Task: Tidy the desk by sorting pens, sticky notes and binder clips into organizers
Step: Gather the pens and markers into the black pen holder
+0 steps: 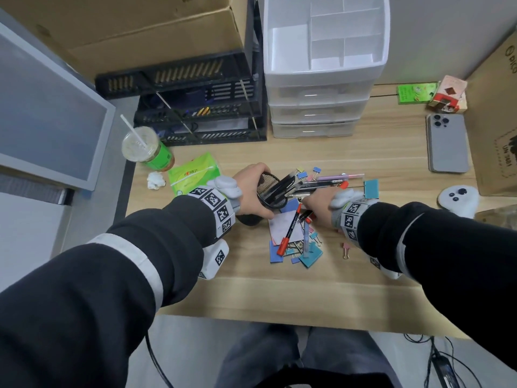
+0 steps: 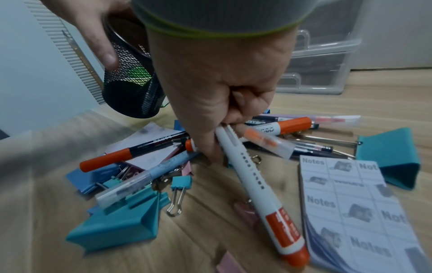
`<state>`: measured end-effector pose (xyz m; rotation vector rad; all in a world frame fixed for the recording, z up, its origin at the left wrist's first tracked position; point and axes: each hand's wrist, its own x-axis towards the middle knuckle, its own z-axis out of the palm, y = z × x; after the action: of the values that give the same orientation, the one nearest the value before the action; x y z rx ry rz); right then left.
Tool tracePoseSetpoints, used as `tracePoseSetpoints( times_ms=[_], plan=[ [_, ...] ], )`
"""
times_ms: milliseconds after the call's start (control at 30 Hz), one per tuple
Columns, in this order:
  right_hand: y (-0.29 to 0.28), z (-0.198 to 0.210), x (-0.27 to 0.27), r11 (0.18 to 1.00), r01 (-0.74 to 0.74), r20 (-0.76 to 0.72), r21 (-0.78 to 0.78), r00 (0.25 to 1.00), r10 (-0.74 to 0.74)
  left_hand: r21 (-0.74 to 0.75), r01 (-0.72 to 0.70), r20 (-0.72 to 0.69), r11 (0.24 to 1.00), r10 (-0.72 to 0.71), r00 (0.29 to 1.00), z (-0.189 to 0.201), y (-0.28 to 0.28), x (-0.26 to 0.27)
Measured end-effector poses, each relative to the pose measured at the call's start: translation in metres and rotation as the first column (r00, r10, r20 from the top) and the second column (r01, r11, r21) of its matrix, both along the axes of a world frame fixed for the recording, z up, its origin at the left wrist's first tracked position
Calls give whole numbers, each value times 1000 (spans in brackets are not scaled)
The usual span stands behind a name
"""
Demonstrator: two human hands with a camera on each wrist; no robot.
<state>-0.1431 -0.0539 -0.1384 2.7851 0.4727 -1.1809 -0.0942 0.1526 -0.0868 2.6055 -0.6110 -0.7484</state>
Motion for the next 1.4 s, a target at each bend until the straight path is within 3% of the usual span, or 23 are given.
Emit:
tracePoseSetpoints(
  times_ms=[267,367,467,567,667,767,833,1067,1233,1400],
  plan=[
    [-16,10,6,1000,0,15,1,1000,0,39,-16,-16,999,16,1000,-1,-3,3],
    [-29,25,8,999,11,105,45,994,-16,43,-32,-10,999,32,999,2,-10,5],
    [-42,41,10,962,154,240,224,948,-207,88,-30,4,996,30,1000,7,-16,10],
    [-54,61,21,789,353,211,502,835,-508,146,-23,3,989,23,1000,12,-21,16],
    [-62,86,36,483,488,20,727,688,-725,189,-9,7,982,7,1000,18,-27,18],
    [-64,103,51,129,548,-222,826,527,-820,198,10,2,980,-11,1000,20,-32,18],
    [-59,107,56,8,526,-289,850,480,-828,194,37,-18,980,-34,999,21,-36,16],
    [-36,113,53,-93,421,-315,902,496,-809,183,53,-58,982,-43,997,18,-44,9],
    [-36,112,50,-149,434,-356,889,445,-822,208,26,-49,978,-16,999,19,-41,8],
    [-37,108,50,-352,476,-547,806,372,-750,232,17,-54,973,-4,999,21,-37,8]
  ],
)
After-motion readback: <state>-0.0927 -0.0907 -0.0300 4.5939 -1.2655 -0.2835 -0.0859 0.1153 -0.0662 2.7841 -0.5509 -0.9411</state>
